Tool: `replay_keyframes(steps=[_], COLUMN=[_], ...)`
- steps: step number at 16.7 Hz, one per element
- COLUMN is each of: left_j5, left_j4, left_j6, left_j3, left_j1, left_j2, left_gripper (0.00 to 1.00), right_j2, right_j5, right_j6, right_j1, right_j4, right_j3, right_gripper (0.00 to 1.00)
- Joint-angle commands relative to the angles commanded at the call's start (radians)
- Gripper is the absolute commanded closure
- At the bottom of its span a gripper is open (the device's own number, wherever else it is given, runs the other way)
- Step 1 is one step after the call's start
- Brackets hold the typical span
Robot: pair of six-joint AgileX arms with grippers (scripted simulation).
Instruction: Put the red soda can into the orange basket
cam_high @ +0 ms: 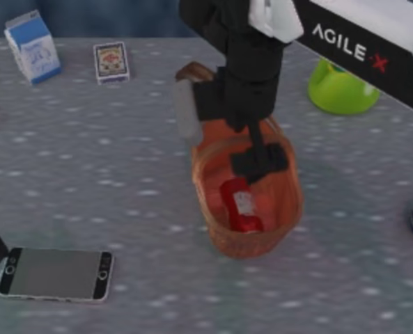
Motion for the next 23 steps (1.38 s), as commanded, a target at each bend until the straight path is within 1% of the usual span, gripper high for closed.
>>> replay_keyframes(steps=[10, 11, 23], left_j5=[0.000, 0.000, 0.000], left_j4=[0.000, 0.000, 0.000], left_j6=[0.000, 0.000, 0.000], left_j3=[0.000, 0.000, 0.000], left_j1=[0.000, 0.000, 0.000], left_j2=[0.000, 0.000, 0.000], left_gripper=[0.00, 0.00, 0.00], right_j2=[0.000, 0.000, 0.000], right_j5=[0.000, 0.000, 0.000], right_j6=[0.000, 0.000, 0.000], right_j1=[0.000, 0.000, 0.000], right_j4=[0.000, 0.000, 0.000], right_j3=[0.000, 0.000, 0.000], right_gripper=[0.98, 1.00, 1.00])
